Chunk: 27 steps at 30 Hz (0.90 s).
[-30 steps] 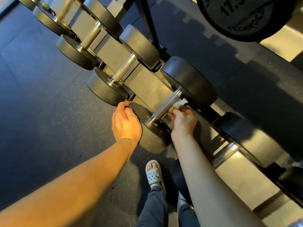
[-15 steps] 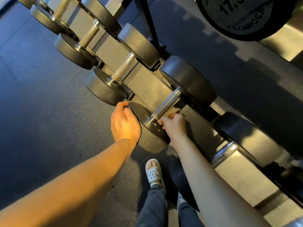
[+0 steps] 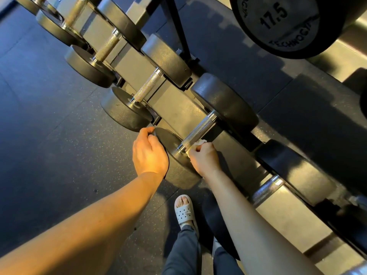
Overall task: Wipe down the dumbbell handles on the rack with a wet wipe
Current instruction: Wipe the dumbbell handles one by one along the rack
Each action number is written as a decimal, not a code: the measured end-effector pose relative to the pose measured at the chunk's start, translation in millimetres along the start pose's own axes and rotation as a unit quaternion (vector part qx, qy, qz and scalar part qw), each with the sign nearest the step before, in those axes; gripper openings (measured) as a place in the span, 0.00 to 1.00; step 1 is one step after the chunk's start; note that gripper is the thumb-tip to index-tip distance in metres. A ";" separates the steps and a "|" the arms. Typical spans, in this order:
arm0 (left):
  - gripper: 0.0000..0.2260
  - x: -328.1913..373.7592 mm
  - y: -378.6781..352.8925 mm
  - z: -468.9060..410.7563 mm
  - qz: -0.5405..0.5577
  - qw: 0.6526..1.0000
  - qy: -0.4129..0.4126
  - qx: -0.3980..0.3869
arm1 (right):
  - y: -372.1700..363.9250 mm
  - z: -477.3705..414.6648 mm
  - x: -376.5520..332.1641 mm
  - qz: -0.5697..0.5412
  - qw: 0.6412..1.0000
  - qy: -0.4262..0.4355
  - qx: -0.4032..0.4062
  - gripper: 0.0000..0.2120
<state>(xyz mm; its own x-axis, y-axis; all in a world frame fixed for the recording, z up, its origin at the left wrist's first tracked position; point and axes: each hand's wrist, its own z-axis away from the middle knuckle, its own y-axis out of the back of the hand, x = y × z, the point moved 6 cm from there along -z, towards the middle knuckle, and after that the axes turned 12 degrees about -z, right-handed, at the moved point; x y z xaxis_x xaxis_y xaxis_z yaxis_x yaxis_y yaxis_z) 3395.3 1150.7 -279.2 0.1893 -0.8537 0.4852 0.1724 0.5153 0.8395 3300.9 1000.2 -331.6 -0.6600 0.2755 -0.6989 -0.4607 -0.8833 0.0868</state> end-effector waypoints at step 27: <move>0.17 46.8 21.8 -22.4 -0.138 0.895 -0.384 -0.180 | -1.3 29.0 -30.4 -0.336 0.911 -0.018 0.238 0.10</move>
<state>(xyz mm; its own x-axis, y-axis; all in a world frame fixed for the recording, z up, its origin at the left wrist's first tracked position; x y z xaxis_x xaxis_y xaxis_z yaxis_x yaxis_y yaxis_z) 3429.6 1123.7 -243.7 -0.6045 -0.6808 0.4136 0.4374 0.1502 0.8866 3304.3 1004.0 -289.8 -0.1495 0.7127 -0.6853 -0.9675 -0.2483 -0.0472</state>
